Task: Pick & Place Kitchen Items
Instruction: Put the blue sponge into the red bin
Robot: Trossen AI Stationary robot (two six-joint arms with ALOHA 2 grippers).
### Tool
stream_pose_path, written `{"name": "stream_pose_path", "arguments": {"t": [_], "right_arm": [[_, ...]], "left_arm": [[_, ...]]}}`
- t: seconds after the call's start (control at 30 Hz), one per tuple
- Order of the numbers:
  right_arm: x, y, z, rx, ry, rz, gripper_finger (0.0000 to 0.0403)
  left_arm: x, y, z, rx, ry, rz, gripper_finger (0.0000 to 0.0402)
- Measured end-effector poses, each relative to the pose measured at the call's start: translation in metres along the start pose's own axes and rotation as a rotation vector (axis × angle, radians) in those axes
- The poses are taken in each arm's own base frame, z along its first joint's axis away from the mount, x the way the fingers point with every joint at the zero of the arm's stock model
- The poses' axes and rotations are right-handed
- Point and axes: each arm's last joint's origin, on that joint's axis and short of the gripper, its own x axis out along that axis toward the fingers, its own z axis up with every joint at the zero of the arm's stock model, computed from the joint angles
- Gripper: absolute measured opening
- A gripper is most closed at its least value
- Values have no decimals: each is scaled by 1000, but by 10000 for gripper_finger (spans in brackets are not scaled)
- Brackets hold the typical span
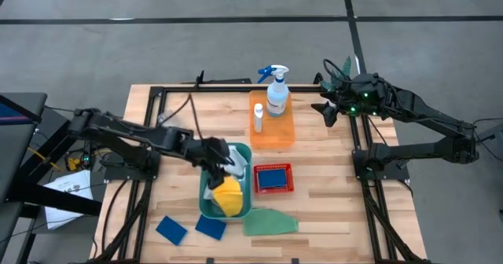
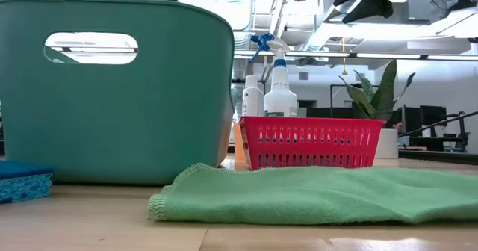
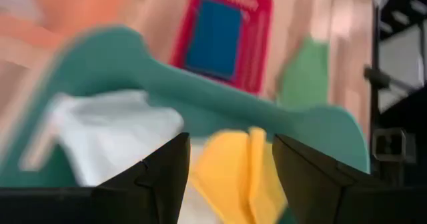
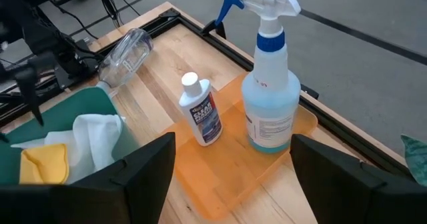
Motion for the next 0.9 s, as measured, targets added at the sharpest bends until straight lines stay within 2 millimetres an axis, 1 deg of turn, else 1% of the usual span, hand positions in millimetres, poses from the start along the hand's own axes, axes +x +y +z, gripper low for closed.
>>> {"name": "stream_pose_path", "arguments": {"t": [0.37,0.53,0.63,0.73,0.9], "right_arm": [[0,0,0,-8,5,-2,286],[0,-1,-2,-16,22,-7,286],[0,-1,-3,-17,26,-8,286],[0,-1,-3,-12,27,-9,286],[0,-1,-2,4,22,-26,285]], "left_arm": [[-52,19,11,-68,-257,129,210],[-70,27,12,-97,-345,189,210],[-78,29,11,-113,-380,216,210],[-85,33,8,-183,-403,262,210],[-95,41,-4,-309,-373,310,210]]}}
